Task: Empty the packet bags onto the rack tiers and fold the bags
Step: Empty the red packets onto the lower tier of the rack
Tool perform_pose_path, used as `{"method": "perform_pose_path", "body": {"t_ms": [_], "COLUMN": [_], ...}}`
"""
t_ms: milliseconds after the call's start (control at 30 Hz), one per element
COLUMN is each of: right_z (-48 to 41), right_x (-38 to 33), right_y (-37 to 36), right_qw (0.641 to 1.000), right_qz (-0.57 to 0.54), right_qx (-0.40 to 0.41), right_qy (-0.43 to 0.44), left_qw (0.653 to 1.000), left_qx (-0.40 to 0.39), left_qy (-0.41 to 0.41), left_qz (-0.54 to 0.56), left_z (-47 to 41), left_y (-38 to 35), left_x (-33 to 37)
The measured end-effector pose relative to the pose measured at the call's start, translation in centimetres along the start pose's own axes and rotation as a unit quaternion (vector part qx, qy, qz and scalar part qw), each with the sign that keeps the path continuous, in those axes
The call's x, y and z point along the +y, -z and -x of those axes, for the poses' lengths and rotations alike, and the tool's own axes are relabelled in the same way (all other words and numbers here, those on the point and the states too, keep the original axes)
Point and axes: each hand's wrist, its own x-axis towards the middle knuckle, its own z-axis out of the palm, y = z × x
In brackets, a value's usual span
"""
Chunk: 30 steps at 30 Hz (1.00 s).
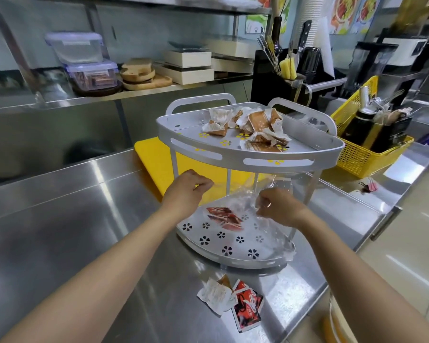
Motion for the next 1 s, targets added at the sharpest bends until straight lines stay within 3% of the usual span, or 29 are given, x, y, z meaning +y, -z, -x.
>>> {"method": "perform_pose_path", "body": {"t_ms": [133,233,267,333,400,433,500,567,700,833,1000], "right_z": [-0.1,0.2,0.5,1.3,2.4,3.0,4.0,4.6,5.4,7.5,9.5], "right_x": [0.4,0.3,0.2,0.1,0.1,0.1,0.5,1.3,3.2,4.5,5.4], "right_y": [-0.1,-0.2,-0.3,-0.6,-1.0,-1.3,-1.9,-2.9,-5.0,-6.2,-7.3], "right_qw": [0.998,0.995,0.993,0.986,0.969,0.954,0.935,0.942,0.982,0.965,0.924], "right_qz": [-0.055,-0.086,-0.096,-0.116,-0.176,-0.217,-0.268,-0.264,-0.144,-0.068,-0.223], "right_qx": [-0.017,-0.04,-0.056,-0.103,-0.164,-0.198,-0.229,-0.207,-0.043,0.08,0.063], "right_qy": [-0.002,0.025,0.035,0.052,0.061,0.061,0.042,0.009,-0.117,-0.24,-0.305], "left_qw": [0.998,0.975,0.95,0.853,0.768,0.752,0.751,0.756,0.761,0.733,0.741], "left_qx": [-0.032,-0.129,-0.187,-0.289,-0.306,-0.293,-0.25,-0.236,-0.225,-0.304,-0.399], "left_qy": [0.022,0.087,0.127,0.217,0.323,0.376,0.46,0.476,0.477,0.455,0.391], "left_qz": [0.052,0.155,0.218,0.376,0.461,0.455,0.403,0.383,0.376,0.405,0.373], "left_z": [0.2,0.7,1.1,2.0,3.1,3.7,4.9,5.9,6.7,6.7,7.2], "left_y": [0.2,1.5,2.1,3.2,3.0,2.3,0.3,-1.7,-3.6,-3.0,-2.3], "left_x": [0.0,-0.7,-1.3,-3.4,-5.4,-6.1,-6.9,-7.2,-7.5,-7.1,-8.0]}}
